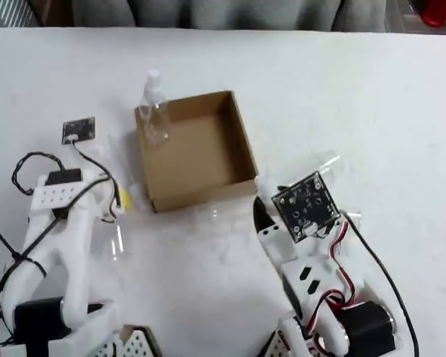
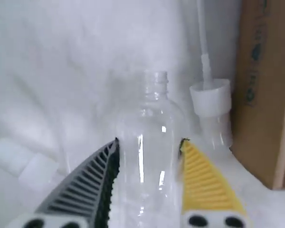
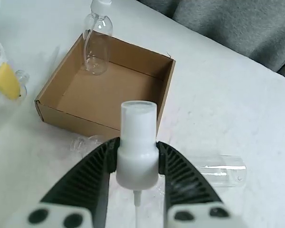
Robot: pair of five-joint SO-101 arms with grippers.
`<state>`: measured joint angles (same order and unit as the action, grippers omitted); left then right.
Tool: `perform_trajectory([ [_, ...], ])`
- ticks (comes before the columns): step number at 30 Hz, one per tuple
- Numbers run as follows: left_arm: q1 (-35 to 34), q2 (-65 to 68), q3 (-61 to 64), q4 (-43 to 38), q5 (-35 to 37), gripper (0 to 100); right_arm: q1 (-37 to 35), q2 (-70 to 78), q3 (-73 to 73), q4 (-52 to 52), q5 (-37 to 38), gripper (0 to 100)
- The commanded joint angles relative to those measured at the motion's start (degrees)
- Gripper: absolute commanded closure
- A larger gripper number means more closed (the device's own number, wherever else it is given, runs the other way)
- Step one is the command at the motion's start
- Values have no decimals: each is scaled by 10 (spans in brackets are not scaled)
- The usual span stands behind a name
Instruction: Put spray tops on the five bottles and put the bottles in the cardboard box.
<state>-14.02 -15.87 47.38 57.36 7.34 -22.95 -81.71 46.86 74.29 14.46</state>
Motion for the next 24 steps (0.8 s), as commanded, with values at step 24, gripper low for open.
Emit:
perform_trajectory([
  [24,33,-1,-76,84,-91,797,8,-4,6,8,0,983],
])
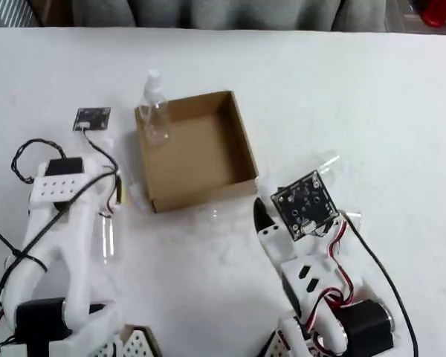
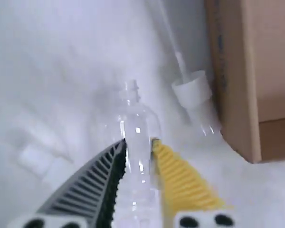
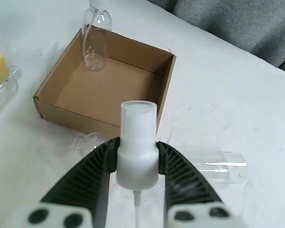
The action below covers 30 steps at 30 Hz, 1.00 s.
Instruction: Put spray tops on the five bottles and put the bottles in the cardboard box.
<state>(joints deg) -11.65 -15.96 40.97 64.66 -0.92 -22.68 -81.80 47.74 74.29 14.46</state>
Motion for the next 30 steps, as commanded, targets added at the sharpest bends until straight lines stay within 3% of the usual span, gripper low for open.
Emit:
perform_trajectory([
  [1,9,0,-11,10,-8,774,6,-3,-3,8,0,983],
  [15,-7,-53,44,-30,-14,756,6,-3,-3,8,0,983],
  [21,-7,-73,73,-30,-30,688,6,-3,-2,8,0,983],
  [30,-27,-73,47,14,-30,687,6,-3,4,8,0,983],
])
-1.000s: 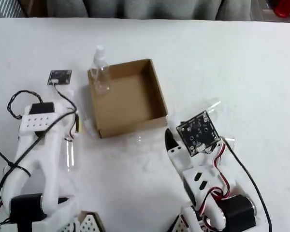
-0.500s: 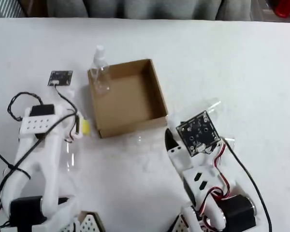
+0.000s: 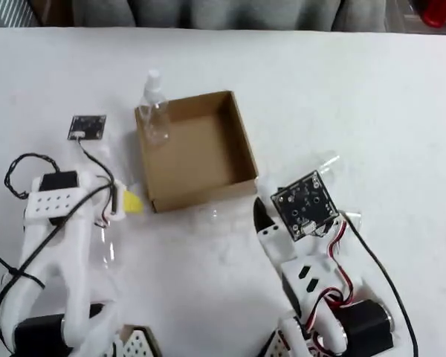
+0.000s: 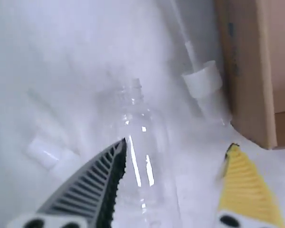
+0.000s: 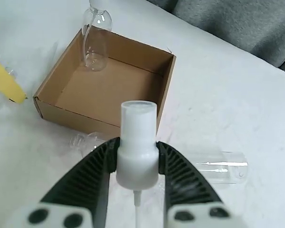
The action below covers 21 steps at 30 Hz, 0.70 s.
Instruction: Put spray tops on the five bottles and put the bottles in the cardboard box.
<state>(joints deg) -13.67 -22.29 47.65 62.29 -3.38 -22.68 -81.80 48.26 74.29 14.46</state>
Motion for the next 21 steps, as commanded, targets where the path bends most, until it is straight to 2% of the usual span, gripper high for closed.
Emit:
perform_trajectory([
  [1,-7,-10,-27,47,-5,687,6,-3,2,7,2,983],
  [17,-21,-10,-41,84,-4,683,6,-3,2,7,1,983],
  [21,-59,-11,-54,83,-18,683,6,-3,2,7,2,983],
])
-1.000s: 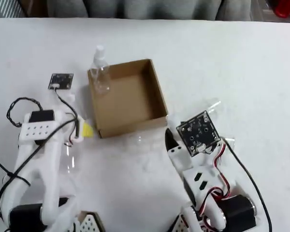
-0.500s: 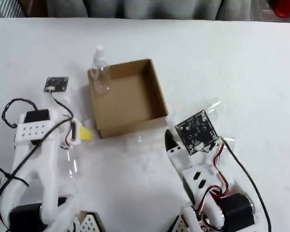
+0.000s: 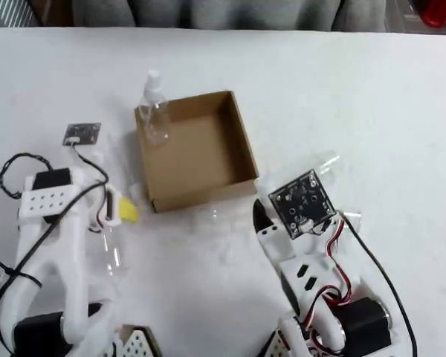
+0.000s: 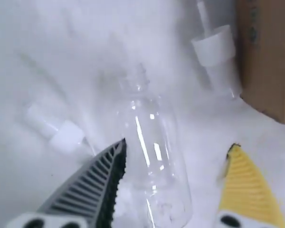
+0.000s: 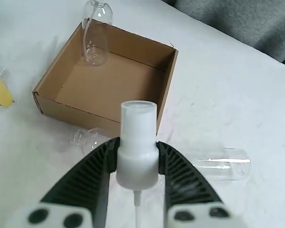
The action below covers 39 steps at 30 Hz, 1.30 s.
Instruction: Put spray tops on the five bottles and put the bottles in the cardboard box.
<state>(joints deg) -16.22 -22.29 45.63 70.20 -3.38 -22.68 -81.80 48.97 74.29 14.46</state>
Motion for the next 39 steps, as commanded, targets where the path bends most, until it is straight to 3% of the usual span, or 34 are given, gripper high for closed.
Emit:
perform_trajectory([
  [1,-38,-11,-36,4,-25,686,6,-3,-5,7,2,983],
  [10,-36,-8,-32,24,-31,687,6,-2,-5,7,3,983],
  [16,-36,-5,5,-33,-30,687,6,-3,-5,7,2,983],
  [39,-8,-3,55,-102,-16,688,6,-1,-5,16,1,983],
])
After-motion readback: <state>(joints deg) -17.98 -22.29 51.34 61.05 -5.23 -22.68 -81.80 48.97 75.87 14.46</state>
